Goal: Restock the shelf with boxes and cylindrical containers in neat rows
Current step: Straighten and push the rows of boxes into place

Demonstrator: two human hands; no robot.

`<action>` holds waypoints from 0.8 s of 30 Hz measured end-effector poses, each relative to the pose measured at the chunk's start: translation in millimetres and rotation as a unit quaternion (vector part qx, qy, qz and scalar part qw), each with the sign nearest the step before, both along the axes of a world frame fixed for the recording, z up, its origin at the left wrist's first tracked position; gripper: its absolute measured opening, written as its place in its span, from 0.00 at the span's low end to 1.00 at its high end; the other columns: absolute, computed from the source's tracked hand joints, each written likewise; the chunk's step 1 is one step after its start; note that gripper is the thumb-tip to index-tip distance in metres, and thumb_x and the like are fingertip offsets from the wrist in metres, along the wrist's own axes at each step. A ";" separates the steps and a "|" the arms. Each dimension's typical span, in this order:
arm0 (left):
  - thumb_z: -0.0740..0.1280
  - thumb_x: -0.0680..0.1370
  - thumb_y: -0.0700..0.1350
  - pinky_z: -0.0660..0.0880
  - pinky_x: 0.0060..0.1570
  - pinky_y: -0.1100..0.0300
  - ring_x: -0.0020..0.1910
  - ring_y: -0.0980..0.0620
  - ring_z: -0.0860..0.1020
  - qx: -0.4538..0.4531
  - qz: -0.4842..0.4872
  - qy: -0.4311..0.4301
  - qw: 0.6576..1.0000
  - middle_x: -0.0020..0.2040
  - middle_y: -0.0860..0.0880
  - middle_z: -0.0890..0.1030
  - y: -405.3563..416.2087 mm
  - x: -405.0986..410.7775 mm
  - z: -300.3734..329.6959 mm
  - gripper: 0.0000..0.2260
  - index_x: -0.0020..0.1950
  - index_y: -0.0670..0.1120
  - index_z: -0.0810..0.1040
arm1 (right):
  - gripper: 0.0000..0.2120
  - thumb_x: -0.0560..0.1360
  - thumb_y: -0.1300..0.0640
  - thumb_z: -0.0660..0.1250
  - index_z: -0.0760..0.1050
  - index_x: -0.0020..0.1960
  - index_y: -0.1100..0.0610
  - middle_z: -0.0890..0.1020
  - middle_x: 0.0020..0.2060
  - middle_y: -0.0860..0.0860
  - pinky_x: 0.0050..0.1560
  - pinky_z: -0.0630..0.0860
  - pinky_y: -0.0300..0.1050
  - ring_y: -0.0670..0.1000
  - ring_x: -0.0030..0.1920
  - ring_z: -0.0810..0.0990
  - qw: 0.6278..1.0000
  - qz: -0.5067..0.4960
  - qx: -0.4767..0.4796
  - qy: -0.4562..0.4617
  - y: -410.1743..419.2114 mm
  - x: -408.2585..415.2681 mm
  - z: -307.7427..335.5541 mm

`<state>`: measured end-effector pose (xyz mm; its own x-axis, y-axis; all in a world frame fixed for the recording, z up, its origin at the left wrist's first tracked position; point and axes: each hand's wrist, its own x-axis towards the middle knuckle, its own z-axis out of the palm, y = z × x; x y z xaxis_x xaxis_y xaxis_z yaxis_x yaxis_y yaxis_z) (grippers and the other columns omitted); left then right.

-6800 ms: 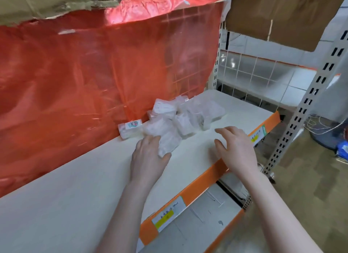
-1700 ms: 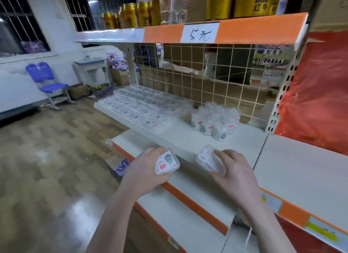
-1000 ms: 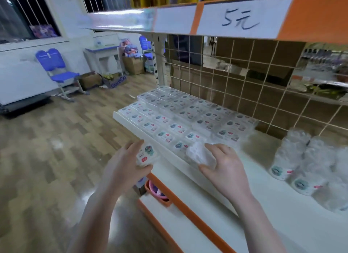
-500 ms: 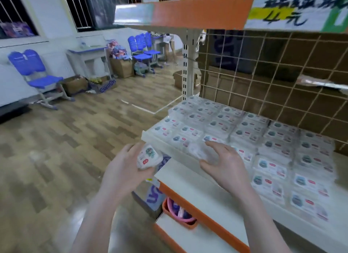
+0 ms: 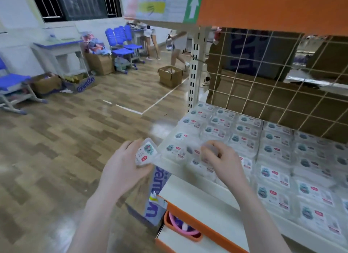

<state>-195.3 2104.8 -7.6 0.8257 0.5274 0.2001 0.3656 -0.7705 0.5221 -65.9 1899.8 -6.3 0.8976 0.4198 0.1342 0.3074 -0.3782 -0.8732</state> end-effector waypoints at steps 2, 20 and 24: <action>0.72 0.70 0.52 0.72 0.45 0.58 0.54 0.54 0.74 0.002 -0.007 0.009 1.000 0.60 0.56 0.72 6.8 13.0 0.7 0.31 0.72 0.53 0.66 | 0.06 0.76 0.54 0.65 0.76 0.41 0.51 0.76 0.23 0.45 0.24 0.65 0.29 0.40 0.25 0.72 1.000 -0.008 0.015 -0.004 5.0 9.9 0.9; 0.71 0.71 0.54 0.74 0.43 0.60 0.52 0.56 0.73 -0.001 -0.102 0.040 0.994 0.61 0.55 0.70 61.7 83.6 -4.6 0.32 0.73 0.53 0.63 | 0.09 0.74 0.54 0.67 0.75 0.54 0.46 0.80 0.44 0.49 0.37 0.81 0.46 0.48 0.40 0.81 0.993 -0.080 0.013 0.080 51.4 37.6 -7.4; 0.72 0.71 0.52 0.69 0.44 0.62 0.55 0.54 0.74 -0.012 -0.127 0.044 0.991 0.60 0.56 0.70 78.7 90.9 -3.4 0.32 0.73 0.55 0.64 | 0.11 0.74 0.55 0.67 0.75 0.56 0.51 0.78 0.38 0.47 0.44 0.80 0.46 0.46 0.40 0.80 0.987 -0.130 0.024 0.092 66.2 35.9 -6.2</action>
